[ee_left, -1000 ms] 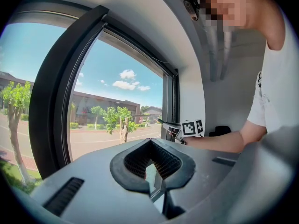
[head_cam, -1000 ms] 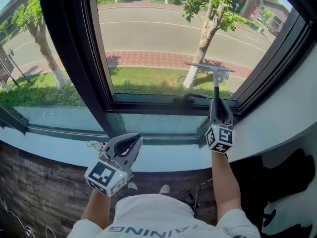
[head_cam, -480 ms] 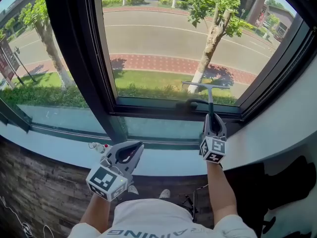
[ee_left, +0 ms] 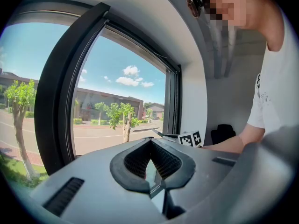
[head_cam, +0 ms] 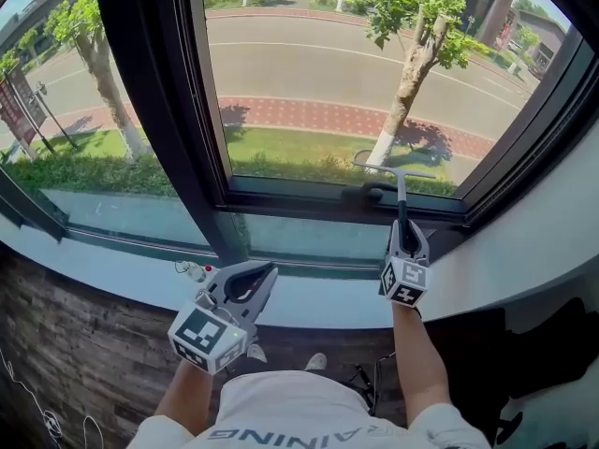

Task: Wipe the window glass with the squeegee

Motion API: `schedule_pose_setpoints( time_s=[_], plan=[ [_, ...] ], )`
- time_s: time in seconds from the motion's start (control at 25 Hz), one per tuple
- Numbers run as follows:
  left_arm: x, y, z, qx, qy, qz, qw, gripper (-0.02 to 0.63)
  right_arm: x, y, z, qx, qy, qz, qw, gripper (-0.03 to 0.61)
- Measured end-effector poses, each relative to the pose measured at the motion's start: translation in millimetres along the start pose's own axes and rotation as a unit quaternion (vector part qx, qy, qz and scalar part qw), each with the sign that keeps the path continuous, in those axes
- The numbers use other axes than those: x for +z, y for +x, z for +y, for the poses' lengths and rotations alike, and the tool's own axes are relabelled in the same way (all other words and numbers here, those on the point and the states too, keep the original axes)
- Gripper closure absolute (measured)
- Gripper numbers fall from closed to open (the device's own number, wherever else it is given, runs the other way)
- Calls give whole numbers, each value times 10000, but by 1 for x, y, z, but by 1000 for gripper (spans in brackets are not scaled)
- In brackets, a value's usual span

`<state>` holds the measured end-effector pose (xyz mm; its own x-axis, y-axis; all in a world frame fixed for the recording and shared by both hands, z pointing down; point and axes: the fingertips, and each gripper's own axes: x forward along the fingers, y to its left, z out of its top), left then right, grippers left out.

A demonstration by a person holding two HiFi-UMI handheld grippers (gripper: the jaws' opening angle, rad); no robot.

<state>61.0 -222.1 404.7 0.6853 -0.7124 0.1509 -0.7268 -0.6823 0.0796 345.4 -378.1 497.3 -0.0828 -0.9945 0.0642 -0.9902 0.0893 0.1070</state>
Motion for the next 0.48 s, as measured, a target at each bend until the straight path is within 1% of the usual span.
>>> schedule_pose_setpoints(
  time_s=[0.2,0.48],
  plan=[
    [-1,3,-1,2,-28,-19,10000,597,-11,2,-1,16,52,114,9999,479],
    [-3,7,-4,39,-3,-53,10000,597,-23,4,-1,106,-135,212,9996,479]
  ],
)
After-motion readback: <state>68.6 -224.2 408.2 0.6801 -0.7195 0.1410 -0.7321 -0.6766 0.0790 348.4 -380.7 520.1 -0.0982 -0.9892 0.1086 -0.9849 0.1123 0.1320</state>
